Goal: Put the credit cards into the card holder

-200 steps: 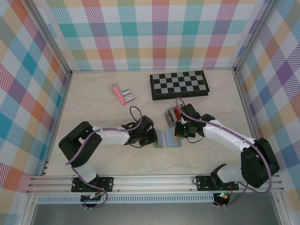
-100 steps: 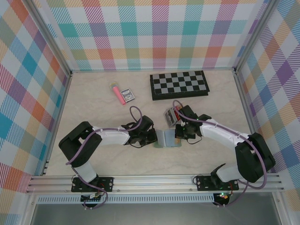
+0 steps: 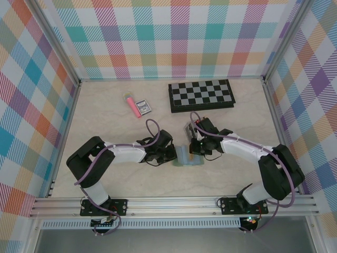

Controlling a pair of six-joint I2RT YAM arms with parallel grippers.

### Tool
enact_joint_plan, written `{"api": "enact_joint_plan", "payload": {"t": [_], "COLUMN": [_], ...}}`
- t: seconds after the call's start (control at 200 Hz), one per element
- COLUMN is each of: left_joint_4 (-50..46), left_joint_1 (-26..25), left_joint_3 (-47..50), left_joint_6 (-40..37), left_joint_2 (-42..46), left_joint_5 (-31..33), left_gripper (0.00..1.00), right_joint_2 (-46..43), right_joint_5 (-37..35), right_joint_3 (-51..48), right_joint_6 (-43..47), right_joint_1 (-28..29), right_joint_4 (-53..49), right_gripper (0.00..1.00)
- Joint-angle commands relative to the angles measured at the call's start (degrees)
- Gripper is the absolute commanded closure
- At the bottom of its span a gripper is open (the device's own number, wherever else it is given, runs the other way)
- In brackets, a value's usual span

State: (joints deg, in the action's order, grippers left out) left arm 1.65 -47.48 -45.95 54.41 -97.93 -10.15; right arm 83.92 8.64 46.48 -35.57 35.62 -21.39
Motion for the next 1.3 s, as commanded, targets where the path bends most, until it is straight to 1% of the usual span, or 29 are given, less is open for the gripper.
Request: {"api": "enact_joint_plan", "payload": {"t": [0.0,0.215,0.39,0.46,0.585,0.71,0.77,0.925,0.99,1.09,1.19,1.295], "left_joint_4": [-7.99,-7.04,-5.17,-4.07,-1.87,0.22,0.72,0.07,-0.18,-0.22,-0.08,0.13], "left_joint_1": [0.03,0.07,0.09,0.11,0.09,0.11,0.10,0.03,0.11,0.07,0.11,0.10], "left_joint_3": [2.55,3.15,3.83,4.41,5.55,6.55,6.84,6.67,6.54,6.49,6.40,6.33], "left_joint_6": [-0.77,-0.30,0.59,1.08,1.82,2.70,2.83,2.56,2.38,2.19,1.95,1.84], "left_joint_2": [-5.23,-5.43,-6.20,-6.56,-7.26,-8.32,-8.31,-7.81,-7.65,-7.43,-7.21,-6.88], "left_joint_5": [1.39,1.36,0.98,0.70,0.50,-0.25,-0.27,-0.12,-0.13,-0.21,-0.39,-0.65], "left_gripper": [1.00,1.00,1.00,1.00,1.00,1.00,1.00,1.00,1.00,1.00,1.00,1.00], "right_joint_2": [1.79,0.69,0.31,-0.22,-3.31,-5.46,-6.13,-3.72,-2.73,-3.34,-5.17,-5.53], "right_joint_5": [5.37,8.28,9.75,9.45,6.76,9.04,7.03,-2.35,-3.45,-0.85,2.71,4.86], "right_joint_3": [-0.56,-0.48,-0.16,0.24,0.91,1.94,2.27,4.56,4.60,3.78,2.93,2.92], "right_joint_6": [-2.45,-4.53,-5.20,-5.05,-3.44,-1.96,-2.09,0.00,0.89,1.09,-0.02,-1.54], "right_joint_1": [0.60,0.60,0.61,0.60,0.60,0.33,0.34,0.35,0.33,0.38,0.32,0.42], "right_joint_4": [5.21,8.47,8.88,7.87,4.57,3.19,1.48,-7.45,-8.32,-6.08,-2.38,0.34], "right_gripper": [0.93,0.93,0.93,0.93,0.93,0.92,0.92,0.92,0.92,0.92,0.91,0.91]}}
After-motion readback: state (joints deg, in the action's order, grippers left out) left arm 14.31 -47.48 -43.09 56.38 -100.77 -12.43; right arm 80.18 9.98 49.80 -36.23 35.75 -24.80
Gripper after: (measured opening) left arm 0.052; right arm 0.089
